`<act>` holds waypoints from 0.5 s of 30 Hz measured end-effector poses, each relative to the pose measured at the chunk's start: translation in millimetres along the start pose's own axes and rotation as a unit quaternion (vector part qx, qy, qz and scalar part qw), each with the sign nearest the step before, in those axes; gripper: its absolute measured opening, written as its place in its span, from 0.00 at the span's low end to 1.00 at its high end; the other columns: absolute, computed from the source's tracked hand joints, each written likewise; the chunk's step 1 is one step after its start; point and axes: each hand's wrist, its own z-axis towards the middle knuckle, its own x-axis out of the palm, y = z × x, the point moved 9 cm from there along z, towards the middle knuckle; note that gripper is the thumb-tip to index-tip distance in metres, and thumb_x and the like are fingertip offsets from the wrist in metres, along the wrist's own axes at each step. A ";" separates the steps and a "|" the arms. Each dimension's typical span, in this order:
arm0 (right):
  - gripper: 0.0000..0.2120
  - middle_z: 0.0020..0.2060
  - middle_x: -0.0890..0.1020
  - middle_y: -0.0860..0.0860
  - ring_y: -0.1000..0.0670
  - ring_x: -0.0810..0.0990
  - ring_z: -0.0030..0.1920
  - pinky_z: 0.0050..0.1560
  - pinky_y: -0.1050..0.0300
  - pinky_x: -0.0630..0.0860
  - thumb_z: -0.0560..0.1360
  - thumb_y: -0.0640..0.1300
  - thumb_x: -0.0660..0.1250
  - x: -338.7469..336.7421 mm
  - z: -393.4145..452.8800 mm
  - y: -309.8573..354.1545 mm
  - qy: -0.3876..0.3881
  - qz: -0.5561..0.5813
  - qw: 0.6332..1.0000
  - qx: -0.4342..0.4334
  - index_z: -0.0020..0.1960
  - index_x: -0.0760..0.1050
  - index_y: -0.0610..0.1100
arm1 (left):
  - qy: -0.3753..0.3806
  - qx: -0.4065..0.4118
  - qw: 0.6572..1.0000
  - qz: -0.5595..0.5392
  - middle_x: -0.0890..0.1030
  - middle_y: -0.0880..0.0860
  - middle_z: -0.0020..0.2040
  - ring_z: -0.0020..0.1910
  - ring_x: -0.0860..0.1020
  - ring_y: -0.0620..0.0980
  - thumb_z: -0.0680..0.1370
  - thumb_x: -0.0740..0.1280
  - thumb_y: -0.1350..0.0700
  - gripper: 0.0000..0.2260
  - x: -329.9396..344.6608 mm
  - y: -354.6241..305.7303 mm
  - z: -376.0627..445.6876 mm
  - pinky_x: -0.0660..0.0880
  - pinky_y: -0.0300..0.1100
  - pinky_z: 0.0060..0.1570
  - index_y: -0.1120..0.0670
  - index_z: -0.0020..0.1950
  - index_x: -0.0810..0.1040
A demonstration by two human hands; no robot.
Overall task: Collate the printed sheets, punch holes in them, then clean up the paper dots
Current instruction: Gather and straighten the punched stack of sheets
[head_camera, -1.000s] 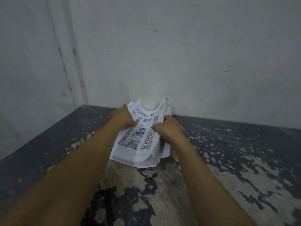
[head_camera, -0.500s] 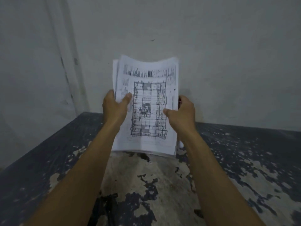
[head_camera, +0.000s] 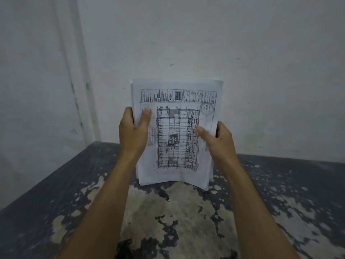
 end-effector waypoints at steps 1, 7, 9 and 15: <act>0.06 0.47 0.83 0.56 0.55 0.83 0.47 0.46 0.57 0.80 0.77 0.51 0.70 2.6 -2.0 -0.1 0.003 0.003 1.000 -0.004 0.53 0.76 0.54 | 0.004 -0.002 1.000 -0.003 0.81 0.49 0.46 0.45 0.80 0.42 0.81 0.64 0.42 0.13 1.3 0.6 -1.4 0.78 0.39 0.43 0.52 0.53 0.75; 0.05 0.44 0.83 0.59 0.62 0.81 0.44 0.40 0.71 0.76 0.78 0.46 0.69 0.2 -0.6 37.7 -0.015 0.013 0.994 -0.104 0.52 0.76 0.54 | -0.014 0.057 0.997 -0.041 0.81 0.46 0.51 0.51 0.81 0.44 0.81 0.64 0.43 0.12 -5.7 -31.5 6.2 0.80 0.44 0.52 0.51 0.55 0.74; 0.08 0.43 0.84 0.60 0.61 0.82 0.45 0.41 0.70 0.78 0.76 0.47 0.71 -2.8 0.9 42.2 -0.005 0.029 0.994 -0.107 0.51 0.75 0.56 | -0.013 0.062 0.996 -0.063 0.82 0.41 0.51 0.52 0.81 0.40 0.79 0.67 0.42 0.13 -10.1 -33.9 10.0 0.79 0.38 0.51 0.48 0.56 0.74; 0.11 0.47 0.85 0.56 0.54 0.84 0.47 0.44 0.59 0.81 0.73 0.47 0.75 1.4 -4.3 -5.8 0.009 0.073 0.997 0.021 0.53 0.78 0.53 | 0.023 -0.003 0.999 -0.042 0.83 0.47 0.46 0.45 0.83 0.47 0.78 0.67 0.42 0.11 -2.3 6.1 -4.4 0.82 0.47 0.42 0.49 0.52 0.77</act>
